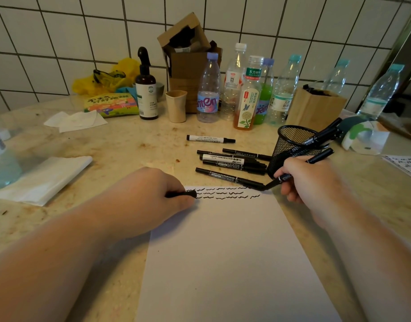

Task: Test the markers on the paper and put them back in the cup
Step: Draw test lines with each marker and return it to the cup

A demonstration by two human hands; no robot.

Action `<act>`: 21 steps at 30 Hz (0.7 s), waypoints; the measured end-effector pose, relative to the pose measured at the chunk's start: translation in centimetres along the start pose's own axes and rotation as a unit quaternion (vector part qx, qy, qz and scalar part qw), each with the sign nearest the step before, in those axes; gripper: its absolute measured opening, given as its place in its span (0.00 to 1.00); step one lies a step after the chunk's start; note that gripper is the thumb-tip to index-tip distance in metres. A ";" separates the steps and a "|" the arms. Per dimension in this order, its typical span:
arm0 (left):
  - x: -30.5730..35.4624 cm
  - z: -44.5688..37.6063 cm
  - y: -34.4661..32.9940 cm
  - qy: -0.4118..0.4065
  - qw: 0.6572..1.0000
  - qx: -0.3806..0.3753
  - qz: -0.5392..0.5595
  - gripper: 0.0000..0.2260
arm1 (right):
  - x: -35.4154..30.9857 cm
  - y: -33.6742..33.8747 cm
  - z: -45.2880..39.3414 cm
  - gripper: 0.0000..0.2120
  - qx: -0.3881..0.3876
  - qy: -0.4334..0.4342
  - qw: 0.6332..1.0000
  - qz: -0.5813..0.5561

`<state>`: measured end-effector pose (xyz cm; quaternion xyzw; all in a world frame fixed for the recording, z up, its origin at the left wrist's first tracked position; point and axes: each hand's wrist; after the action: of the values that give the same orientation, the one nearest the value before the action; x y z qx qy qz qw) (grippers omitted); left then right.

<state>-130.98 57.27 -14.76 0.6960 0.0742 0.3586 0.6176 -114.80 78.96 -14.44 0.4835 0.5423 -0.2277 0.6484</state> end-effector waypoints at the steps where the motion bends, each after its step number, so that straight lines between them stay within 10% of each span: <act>1: 0.0 0.0 0.0 -0.005 1.000 -0.001 0.000 0.14 | 0.0 0.0 0.0 0.09 0.004 0.011 1.000 -0.010; 11: 0.5 0.1 0.0 -0.072 0.994 0.031 0.073 0.06 | -1.1 -0.8 2.0 0.11 -0.265 0.052 0.912 -0.308; 21: 0.4 0.1 -0.3 -0.100 0.991 0.036 0.085 0.08 | -0.9 -1.0 2.1 0.11 -0.285 0.080 0.917 -0.266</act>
<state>-130.56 57.46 -14.86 0.7542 -0.0343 0.3352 0.5636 -114.92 76.50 -14.08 0.1328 0.7428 -0.1882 0.6286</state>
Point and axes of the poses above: each hand's wrist, its own z-axis away from the middle knuckle, its own y-axis out of the back of the hand, x = y × z
